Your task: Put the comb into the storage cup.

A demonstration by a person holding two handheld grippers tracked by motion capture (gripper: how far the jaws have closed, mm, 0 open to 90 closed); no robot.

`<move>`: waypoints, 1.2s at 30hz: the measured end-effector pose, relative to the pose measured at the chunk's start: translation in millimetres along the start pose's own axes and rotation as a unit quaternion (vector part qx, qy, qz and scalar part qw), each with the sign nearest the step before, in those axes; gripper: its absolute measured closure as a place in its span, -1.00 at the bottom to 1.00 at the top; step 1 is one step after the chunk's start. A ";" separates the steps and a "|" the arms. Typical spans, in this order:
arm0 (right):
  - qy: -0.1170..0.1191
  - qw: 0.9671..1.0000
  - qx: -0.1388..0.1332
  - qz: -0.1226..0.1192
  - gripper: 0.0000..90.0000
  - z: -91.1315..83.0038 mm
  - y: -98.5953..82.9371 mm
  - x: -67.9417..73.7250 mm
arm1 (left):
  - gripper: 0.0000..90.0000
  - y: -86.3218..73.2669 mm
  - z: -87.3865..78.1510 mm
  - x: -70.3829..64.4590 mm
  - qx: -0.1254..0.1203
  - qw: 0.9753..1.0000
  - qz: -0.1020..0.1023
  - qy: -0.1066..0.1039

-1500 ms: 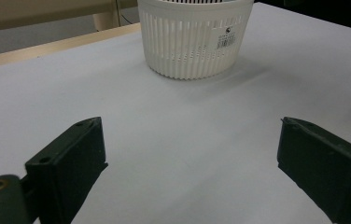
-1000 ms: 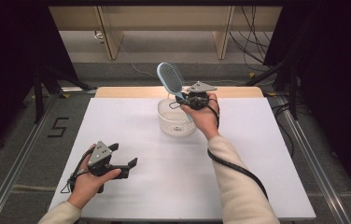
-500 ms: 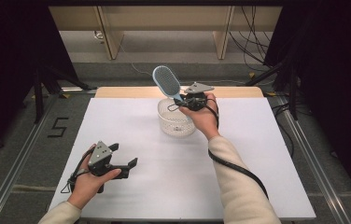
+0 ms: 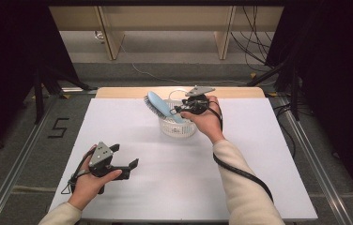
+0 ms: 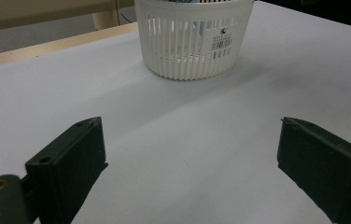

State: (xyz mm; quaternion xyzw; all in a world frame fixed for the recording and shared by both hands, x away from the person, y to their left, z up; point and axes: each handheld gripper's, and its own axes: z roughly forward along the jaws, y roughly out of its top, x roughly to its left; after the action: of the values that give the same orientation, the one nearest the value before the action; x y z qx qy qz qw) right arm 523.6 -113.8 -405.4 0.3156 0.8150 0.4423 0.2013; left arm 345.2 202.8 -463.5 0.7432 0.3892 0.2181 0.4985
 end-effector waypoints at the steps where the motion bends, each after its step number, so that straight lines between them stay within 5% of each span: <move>1: 0.001 1.000 0.001 -0.002 0.15 -1.4 -1.5 0.1 | -0.84 0.0 0.1 -0.1 0.000 1.000 0.001 0.000; 18: 0.020 1.000 -0.007 0.020 -0.17 -13.9 -20.5 4.8 | -0.84 -0.1 0.8 -0.7 0.001 1.000 0.002 0.000; 36: 0.015 1.000 -0.014 0.009 -0.43 -27.7 -25.8 11.0 | -0.84 -0.2 1.0 -0.8 0.003 1.000 0.003 0.001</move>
State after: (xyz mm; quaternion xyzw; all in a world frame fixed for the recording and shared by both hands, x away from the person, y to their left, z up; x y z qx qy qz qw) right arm 490.1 -133.2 -413.2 0.3132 0.8087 0.4604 0.1898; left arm 345.3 201.6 -464.0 0.7456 0.3879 0.2191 0.4955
